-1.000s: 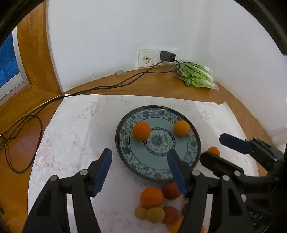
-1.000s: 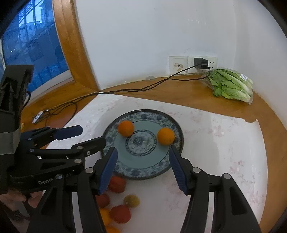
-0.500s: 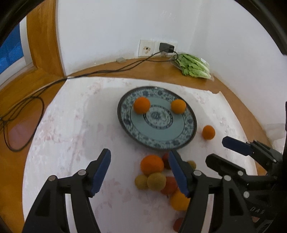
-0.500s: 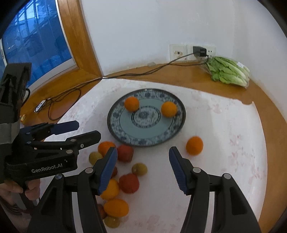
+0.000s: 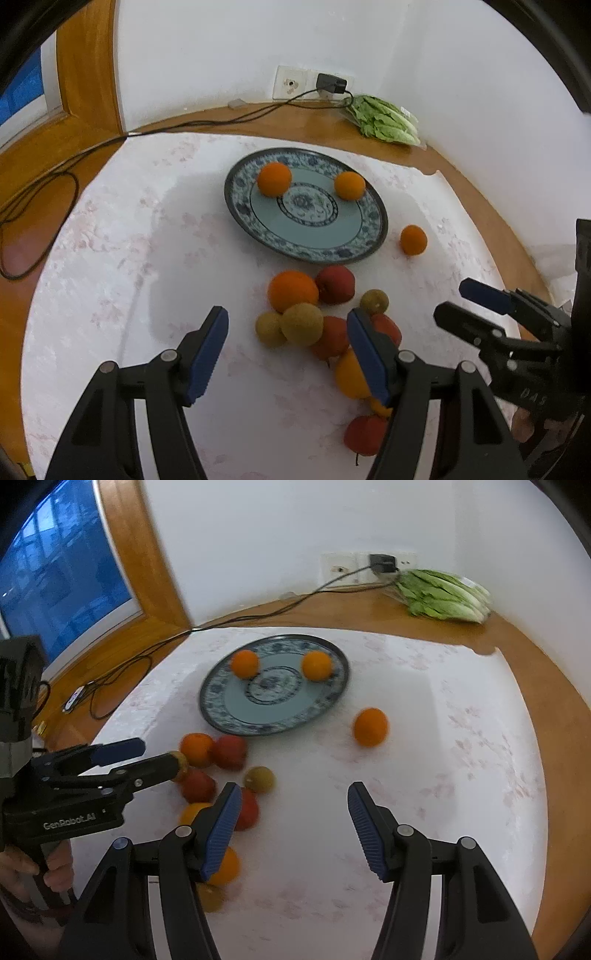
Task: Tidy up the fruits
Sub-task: 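Withdraw both open tools from the plate back toward the fruit pile, then grasp a yellow-green fruit with the left tool while the right tool grasps a loose orange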
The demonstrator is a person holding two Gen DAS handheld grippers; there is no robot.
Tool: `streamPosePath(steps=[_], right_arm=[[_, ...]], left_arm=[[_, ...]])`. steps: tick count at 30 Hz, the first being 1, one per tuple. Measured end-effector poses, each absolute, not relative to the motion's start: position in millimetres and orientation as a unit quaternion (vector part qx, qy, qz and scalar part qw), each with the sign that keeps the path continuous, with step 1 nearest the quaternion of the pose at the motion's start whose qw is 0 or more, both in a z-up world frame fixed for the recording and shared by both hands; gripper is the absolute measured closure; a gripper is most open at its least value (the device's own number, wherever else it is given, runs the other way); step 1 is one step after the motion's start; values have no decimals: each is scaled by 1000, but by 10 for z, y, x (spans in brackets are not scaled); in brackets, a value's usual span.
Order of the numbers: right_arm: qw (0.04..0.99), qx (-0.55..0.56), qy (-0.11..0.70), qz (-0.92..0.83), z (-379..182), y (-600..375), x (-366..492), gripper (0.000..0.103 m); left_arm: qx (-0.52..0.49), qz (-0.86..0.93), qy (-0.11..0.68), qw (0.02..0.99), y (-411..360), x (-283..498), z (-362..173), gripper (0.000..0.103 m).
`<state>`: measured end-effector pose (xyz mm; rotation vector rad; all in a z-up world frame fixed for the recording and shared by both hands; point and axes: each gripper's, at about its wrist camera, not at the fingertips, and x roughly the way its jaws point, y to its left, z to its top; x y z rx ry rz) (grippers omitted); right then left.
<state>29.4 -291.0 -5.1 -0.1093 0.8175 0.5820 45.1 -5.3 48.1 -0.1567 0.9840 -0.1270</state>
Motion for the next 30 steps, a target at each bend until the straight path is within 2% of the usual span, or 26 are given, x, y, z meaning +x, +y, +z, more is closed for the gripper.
streamPosePath(steps=[3,5,8,15,19,22,25,30], right_arm=[[877,-40,395,271,-81,-3027,319,42],[878,-36,397,266,-100,-3076,332,42],[879,-32,399,259,-137,-3139,354,42],[875,-21,410,256,-235,-3204,415,42],[874,-21,413,255,-254,-3207,461,42],[874,-23,413,255,-254,-3198,495,42],[875,-25,412,253,-254,-3180,541,42],[875,-29,412,251,-258,-3133,646,42]], left_arm=[[-75,-63,473,876,-79,440,438,39],[-76,-65,475,874,-94,439,410,47],[-79,-70,478,872,-114,437,374,54],[-87,-80,472,874,-126,454,364,61],[-91,-86,468,875,-119,446,368,69],[-90,-87,467,876,-119,445,371,70],[-94,-84,466,876,-96,447,367,76],[-101,-86,464,876,-64,432,379,76]])
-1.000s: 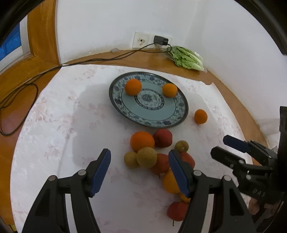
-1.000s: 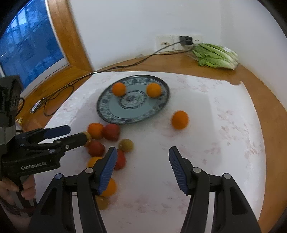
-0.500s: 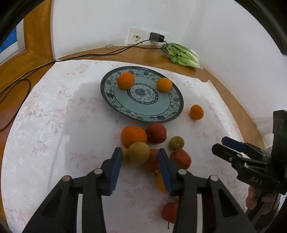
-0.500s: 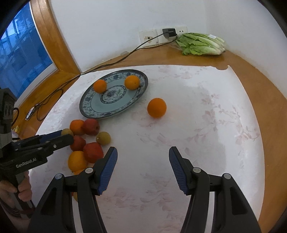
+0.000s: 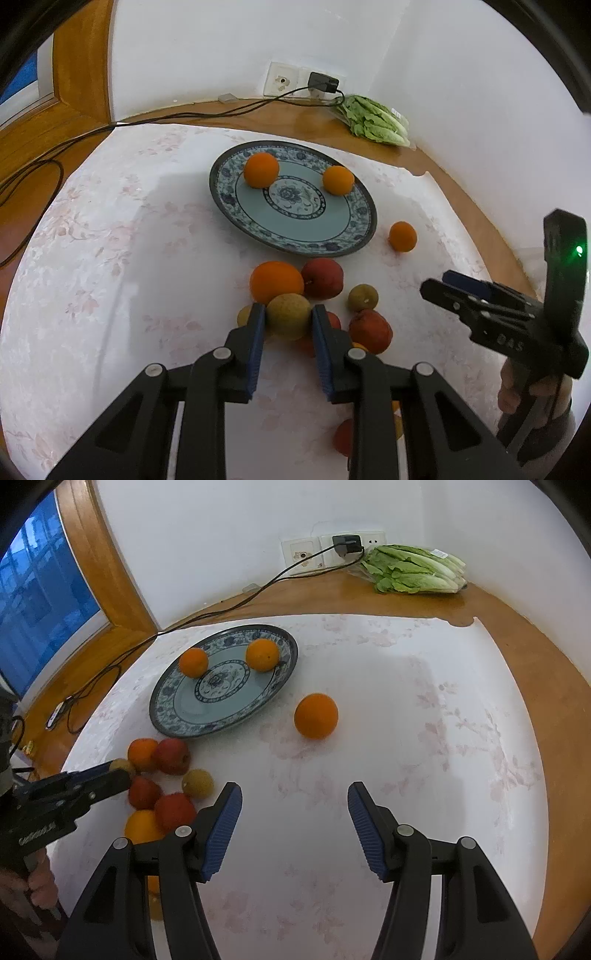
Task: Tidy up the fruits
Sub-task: 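Grasp a yellow-green fruit with the left tool while the right tool grasps a loose orange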
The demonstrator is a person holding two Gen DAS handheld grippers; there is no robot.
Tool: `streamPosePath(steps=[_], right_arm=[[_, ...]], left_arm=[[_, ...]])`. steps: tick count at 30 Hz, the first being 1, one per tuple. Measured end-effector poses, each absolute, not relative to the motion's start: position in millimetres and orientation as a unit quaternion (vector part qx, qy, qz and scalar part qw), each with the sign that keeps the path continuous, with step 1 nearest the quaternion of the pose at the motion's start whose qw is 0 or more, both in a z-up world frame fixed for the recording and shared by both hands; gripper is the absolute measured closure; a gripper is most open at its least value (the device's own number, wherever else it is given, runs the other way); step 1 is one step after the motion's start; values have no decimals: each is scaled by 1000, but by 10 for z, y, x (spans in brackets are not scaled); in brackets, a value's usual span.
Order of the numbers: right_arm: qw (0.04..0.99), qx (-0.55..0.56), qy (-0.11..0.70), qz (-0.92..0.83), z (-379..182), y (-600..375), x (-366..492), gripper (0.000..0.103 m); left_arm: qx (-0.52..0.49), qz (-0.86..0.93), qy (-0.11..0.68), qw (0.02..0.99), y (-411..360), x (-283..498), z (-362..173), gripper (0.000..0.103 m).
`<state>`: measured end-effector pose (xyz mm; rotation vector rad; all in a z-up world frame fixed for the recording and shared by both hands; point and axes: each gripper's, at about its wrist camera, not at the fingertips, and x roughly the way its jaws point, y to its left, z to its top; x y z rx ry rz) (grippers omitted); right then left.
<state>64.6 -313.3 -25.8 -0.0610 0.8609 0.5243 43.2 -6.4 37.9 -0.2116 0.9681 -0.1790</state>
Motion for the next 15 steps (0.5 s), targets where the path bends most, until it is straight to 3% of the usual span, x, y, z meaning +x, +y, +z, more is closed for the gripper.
streamPosePath(steps=[15], right_arm=[[880,-60,402,245,-331,-2867,1039,42]], left_arm=[[-109,-64,456,881,61,414,434,76]])
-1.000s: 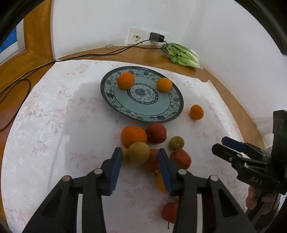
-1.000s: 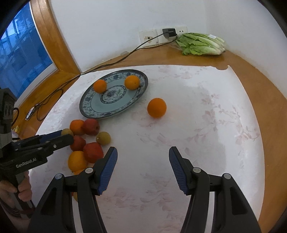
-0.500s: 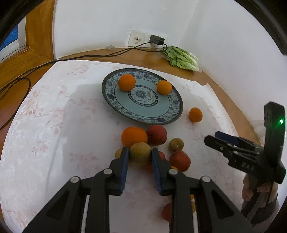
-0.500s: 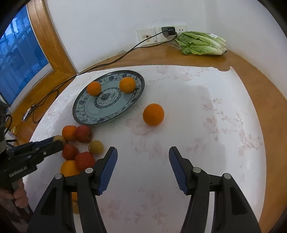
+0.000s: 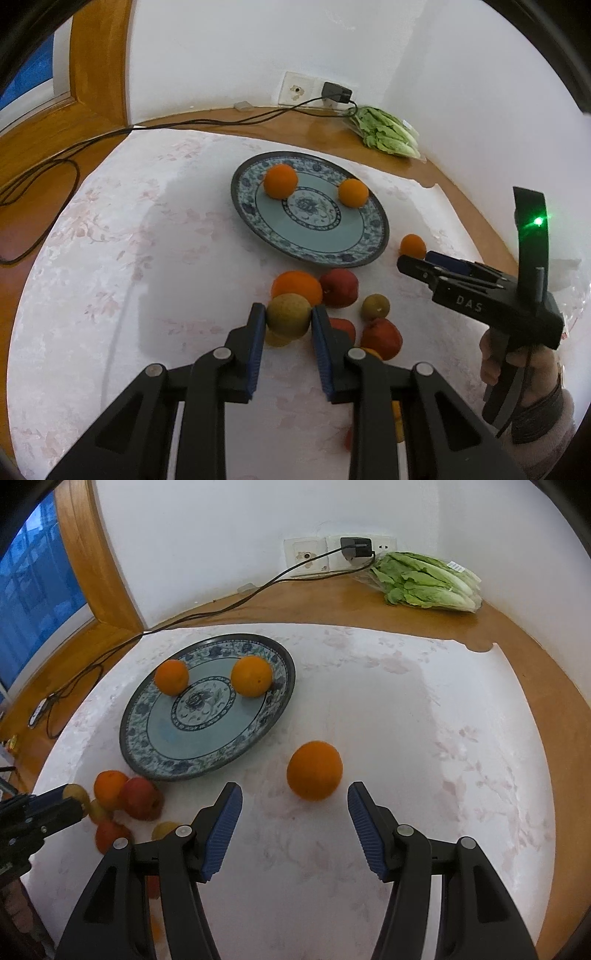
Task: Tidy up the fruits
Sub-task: 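Grasp a yellow-green fruit with the left tool while the right tool grasps a loose orange, then carry both fruits onto the plate and open both tools to release them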
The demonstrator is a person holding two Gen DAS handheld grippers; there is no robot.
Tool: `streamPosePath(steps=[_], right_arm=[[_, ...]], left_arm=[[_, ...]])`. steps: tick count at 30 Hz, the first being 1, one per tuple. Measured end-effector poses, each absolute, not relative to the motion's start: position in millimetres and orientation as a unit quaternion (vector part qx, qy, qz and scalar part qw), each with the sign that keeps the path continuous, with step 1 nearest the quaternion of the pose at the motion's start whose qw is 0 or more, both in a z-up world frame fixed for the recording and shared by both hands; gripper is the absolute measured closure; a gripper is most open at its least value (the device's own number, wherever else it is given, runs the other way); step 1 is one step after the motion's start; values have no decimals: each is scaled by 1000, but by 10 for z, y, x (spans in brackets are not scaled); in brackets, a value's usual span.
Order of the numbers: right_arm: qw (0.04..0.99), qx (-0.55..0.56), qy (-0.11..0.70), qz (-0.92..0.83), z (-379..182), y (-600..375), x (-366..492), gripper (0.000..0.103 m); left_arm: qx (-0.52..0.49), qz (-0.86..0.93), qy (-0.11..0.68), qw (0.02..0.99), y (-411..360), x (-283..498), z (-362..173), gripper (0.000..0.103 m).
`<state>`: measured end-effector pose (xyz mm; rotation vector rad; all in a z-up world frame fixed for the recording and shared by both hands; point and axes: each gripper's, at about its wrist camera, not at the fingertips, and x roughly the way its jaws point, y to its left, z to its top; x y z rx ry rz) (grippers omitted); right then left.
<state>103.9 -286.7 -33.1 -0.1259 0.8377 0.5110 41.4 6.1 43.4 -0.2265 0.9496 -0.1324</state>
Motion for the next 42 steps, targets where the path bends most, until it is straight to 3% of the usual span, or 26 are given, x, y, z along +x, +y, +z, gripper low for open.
streamPosePath(steps=[9,14,42], right_arm=[[880,-62,402,244,-387,-2801,1151,53],[883,-63,400,238,-386,-2810,1181,70],[881,-54,374,283,-43,-2901,713,70]], left_arm=[[-114,-60,452,883,97,412,441,76],[-115,-58,451,883,102,408,439,76],[-98,-58,435,893,46,448,606,76]])
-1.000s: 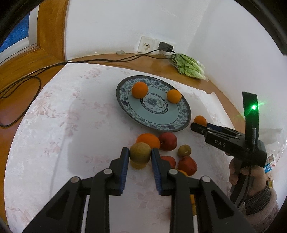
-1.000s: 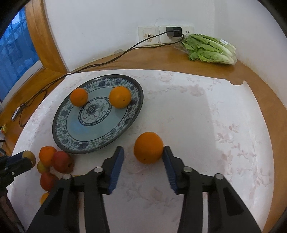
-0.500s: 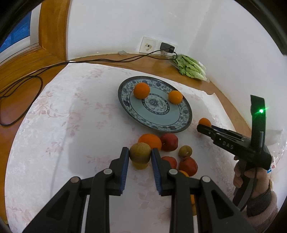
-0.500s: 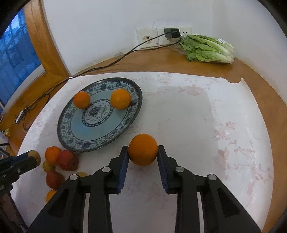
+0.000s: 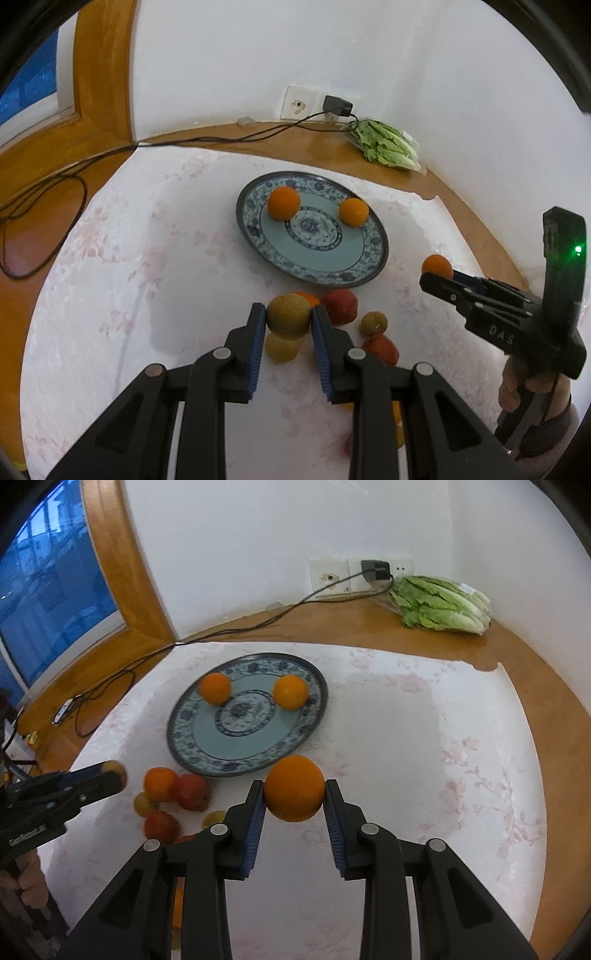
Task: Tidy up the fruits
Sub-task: 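Carry both fruits onto the plate and open both tools to release them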
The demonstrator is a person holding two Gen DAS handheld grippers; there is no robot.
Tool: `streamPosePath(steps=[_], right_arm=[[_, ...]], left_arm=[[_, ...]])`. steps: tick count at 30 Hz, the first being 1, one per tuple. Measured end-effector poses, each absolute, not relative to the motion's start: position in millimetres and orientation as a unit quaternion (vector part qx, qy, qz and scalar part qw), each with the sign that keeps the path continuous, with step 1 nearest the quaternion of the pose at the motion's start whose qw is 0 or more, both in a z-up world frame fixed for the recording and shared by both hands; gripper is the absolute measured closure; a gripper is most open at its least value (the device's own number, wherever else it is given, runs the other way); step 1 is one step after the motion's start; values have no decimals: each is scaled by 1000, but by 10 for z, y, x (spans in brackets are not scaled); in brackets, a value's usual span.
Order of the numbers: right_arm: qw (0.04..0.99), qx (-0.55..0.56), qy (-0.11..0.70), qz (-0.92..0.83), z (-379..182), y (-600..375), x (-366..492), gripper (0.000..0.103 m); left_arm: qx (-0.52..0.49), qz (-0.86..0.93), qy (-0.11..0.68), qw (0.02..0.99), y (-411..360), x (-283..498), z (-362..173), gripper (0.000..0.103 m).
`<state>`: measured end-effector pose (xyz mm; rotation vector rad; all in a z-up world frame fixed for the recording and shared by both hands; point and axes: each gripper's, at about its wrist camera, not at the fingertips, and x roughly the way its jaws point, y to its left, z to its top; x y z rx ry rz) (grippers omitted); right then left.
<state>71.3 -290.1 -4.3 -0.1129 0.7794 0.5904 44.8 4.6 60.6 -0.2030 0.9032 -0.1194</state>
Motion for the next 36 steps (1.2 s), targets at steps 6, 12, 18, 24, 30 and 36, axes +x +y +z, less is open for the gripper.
streamPosePath(steps=[6,12,18,24,30,36], right_arm=[[879,-61,370,295,31,-2834,642,70],[876,-60,371,302,64,-2803,624,70],[877,-65,368,303,105,-2773,633,70],[878,-66,366,302,133,-2745,665,70],[876,-68,368,305,134,-2704,722,70],[877,-68,366,304,140,-2653,774,70]], left_arm=[[-88,-60,427,898,24,517,682,76],[-82,-59,425,899,22,619,715,77],[-70,-67,424,901,-25,743,753,76],[-60,-73,422,902,-85,870,781,77],[-54,-74,422,902,-129,987,797,77],[-48,-80,431,898,-169,1099,755,77]])
